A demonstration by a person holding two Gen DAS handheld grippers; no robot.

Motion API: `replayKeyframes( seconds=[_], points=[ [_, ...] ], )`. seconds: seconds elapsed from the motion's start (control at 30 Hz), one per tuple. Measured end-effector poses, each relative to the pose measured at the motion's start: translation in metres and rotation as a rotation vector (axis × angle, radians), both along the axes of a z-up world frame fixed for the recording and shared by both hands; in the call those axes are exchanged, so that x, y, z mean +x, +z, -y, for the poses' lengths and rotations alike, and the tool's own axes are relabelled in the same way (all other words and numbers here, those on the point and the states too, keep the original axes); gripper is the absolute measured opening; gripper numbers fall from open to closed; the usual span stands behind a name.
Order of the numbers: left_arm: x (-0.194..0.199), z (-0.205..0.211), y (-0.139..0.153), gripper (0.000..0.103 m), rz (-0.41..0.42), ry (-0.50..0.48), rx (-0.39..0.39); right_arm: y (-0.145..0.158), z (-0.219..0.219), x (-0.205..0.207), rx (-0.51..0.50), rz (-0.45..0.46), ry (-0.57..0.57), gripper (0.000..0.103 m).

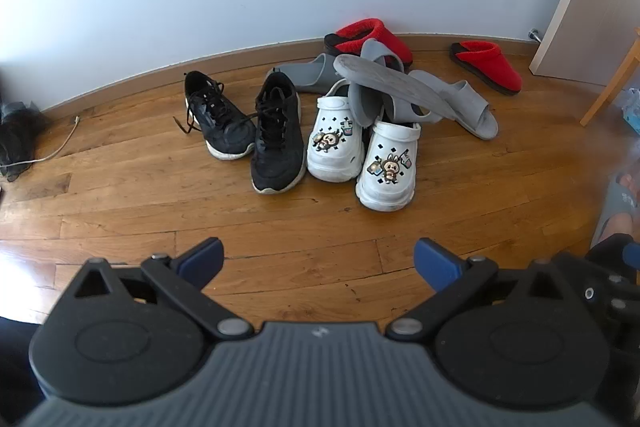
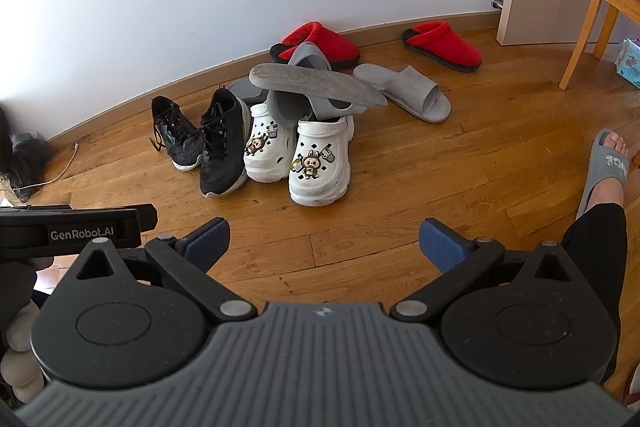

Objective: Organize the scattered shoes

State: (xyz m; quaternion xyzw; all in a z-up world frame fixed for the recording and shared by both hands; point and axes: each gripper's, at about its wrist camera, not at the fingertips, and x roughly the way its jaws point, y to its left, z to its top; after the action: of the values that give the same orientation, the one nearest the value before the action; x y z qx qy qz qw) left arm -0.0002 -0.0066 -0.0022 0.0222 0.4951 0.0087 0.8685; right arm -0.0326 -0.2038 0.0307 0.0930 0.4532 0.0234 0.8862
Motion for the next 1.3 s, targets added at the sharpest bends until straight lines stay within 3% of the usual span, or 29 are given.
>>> replayKeyframes(
  seconds=[0.4, 1.3],
  points=[
    [0.01, 0.016, -0.002, 0.102, -0.01, -0.001, 0.01, -0.002, 0.007, 0.002, 0.007, -0.003, 0.007, 0.102],
    [0.003, 0.005, -0.003, 0.102, -0.015, -0.019, 0.006, -0.006, 0.001, 0.001, 0.002, -0.017, 0.007, 0.102]
  ],
)
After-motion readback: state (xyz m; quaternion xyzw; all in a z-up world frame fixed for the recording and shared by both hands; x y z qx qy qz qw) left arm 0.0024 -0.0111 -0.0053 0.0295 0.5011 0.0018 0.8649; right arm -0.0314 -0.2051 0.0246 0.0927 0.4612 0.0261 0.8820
